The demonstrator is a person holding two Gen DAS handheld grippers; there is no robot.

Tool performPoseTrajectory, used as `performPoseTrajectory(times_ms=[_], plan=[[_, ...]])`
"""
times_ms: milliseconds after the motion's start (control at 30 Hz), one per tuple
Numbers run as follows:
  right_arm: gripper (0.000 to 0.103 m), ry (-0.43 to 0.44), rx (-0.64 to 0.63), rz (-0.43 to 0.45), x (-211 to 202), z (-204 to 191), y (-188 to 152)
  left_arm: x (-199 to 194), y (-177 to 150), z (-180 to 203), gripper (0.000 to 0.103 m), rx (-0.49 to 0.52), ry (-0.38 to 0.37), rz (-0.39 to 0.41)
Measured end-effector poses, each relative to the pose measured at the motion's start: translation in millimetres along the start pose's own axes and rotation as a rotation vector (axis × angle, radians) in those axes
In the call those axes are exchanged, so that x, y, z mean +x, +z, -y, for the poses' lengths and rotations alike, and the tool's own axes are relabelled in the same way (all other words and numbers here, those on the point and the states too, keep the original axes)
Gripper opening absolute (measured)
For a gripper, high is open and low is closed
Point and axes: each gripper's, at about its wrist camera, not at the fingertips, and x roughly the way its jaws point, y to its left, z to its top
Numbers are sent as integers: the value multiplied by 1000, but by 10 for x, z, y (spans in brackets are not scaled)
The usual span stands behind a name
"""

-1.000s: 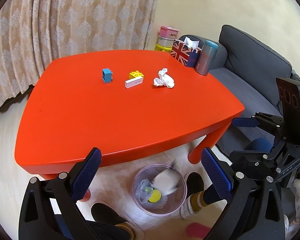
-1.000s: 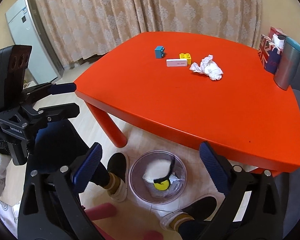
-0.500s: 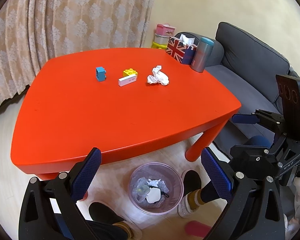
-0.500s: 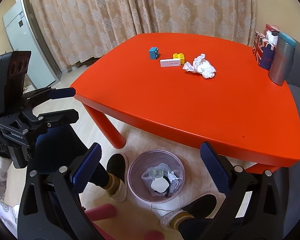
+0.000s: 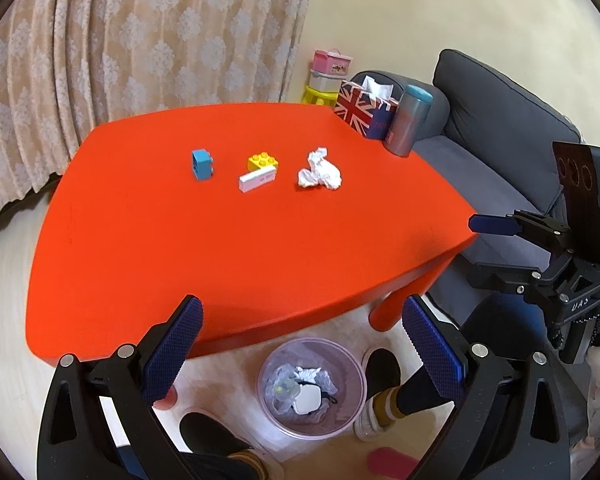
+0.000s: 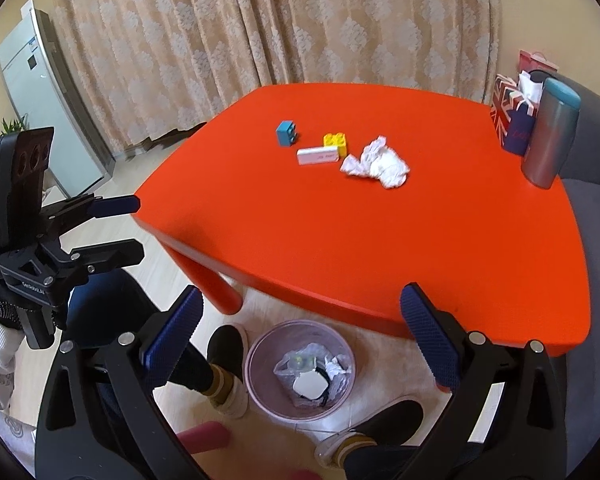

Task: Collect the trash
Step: 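Move both grippers back over the table toward the crumpled tissue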

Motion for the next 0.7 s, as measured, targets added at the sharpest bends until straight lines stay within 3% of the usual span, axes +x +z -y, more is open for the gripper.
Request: performPoseTrajectory(times_ms=[367,700], plan=[[97,-18,-7,-15,228,235,439,167,376,-224,96,-16,3,4],[97,-36,-34,-87,774,518,841,453,677,-423,96,-20,-3,-13]])
